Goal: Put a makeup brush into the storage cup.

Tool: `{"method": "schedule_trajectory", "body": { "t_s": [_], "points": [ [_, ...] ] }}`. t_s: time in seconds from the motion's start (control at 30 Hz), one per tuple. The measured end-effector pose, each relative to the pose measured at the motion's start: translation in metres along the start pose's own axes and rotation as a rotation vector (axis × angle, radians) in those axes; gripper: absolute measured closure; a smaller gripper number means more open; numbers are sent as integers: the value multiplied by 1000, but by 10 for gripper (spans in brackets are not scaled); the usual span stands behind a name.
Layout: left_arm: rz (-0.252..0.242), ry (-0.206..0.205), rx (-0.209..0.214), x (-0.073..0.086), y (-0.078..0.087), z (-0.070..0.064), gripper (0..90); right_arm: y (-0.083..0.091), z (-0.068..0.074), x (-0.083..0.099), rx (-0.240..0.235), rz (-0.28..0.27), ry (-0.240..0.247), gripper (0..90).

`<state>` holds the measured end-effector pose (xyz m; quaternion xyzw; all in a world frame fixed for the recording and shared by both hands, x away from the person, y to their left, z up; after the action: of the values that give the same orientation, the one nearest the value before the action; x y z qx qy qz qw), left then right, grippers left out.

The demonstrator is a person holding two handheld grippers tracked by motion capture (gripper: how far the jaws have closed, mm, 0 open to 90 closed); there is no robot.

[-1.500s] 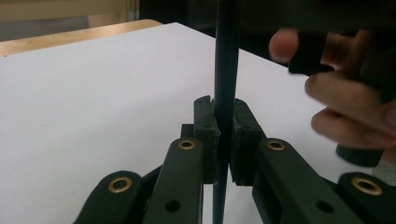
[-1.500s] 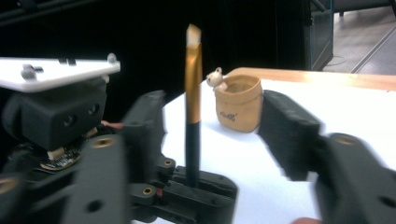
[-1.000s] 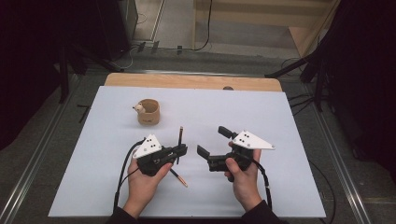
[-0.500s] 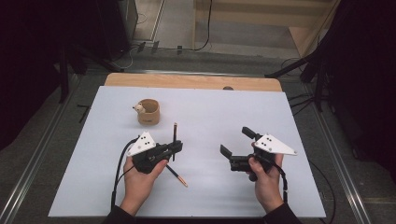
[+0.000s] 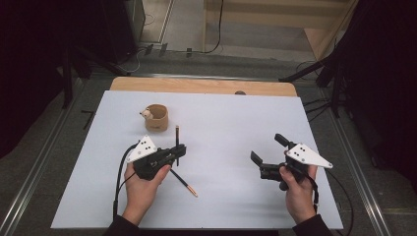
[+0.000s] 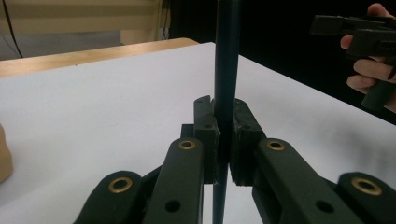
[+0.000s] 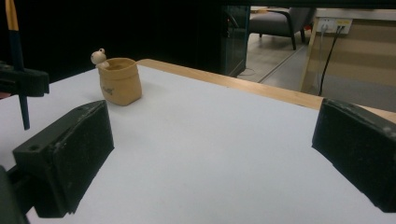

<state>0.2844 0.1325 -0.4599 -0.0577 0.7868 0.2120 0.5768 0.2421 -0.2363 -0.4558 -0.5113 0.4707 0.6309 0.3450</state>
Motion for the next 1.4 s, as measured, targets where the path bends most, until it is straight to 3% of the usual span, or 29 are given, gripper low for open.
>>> {"method": "schedule_trajectory", "body": {
  "t_s": [0.17, 0.47, 0.6, 0.67, 0.8, 0.97, 1.4],
  "points": [
    [-16, 6, -12, -2, 5, 4, 843, 8, -13, 5, 13, 4, -9, 0],
    [-33, 4, -39, -6, 13, 9, 843, 24, -37, 32, 82, 15, -42, 0],
    [-40, 5, -52, -9, 16, 12, 843, 29, -46, 36, 103, 3, -44, 0],
    [-46, 6, -60, -10, 18, 15, 843, 30, -46, 37, 103, -3, -53, 0],
    [-61, 11, -73, -14, 23, 20, 843, 28, -44, 42, 106, 10, -25, 0],
    [-63, 8, -96, -19, 28, 26, 843, 27, -48, 44, 111, 9, -55, 0],
    [-114, 15, -137, -34, 38, 45, 843, 28, -50, 47, 100, 15, -54, 0]
  ]
}}
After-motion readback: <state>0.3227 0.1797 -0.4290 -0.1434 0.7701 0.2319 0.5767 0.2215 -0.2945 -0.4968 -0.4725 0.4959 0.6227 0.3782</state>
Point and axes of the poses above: each handheld gripper's, and its own axes: y roughly backward along the jaws, x roughly out of its underside, z roughly to its left, the point moved 2 cm from there along -y, roughly forward along the jaws, and after that the axes turned 12 degrees about x, right-handed, at the moved point
